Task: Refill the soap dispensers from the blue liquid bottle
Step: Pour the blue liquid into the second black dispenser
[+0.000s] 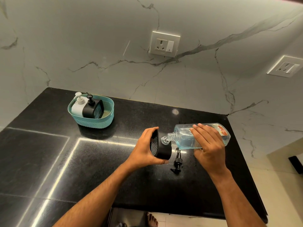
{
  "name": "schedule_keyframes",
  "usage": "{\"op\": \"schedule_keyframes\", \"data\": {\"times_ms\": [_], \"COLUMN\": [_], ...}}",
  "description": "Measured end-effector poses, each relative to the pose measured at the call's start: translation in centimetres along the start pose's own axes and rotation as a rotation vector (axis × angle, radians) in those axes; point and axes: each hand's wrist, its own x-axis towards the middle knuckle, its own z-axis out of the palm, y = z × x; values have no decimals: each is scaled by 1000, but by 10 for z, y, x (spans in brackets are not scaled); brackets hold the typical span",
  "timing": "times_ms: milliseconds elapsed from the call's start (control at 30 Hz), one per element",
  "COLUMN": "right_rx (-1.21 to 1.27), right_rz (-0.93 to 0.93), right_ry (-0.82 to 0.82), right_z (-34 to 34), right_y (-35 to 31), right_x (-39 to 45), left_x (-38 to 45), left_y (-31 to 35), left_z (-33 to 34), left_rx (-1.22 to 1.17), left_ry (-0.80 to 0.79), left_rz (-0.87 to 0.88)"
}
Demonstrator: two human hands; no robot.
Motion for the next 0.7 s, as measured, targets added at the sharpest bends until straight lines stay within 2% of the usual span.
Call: {"op": "schedule_keyframes", "data": {"times_ms": [700], "right_rx": [-20], "right_rz": [-13], "right_ry": [-7], "right_z": [1], "right_y": [1], "right_x": [1], "left_x": [-1], "left_y": [-2], "left_z": [2], "left_rx": [-13], "left_ry": [3], "left_rz": [-7]}}
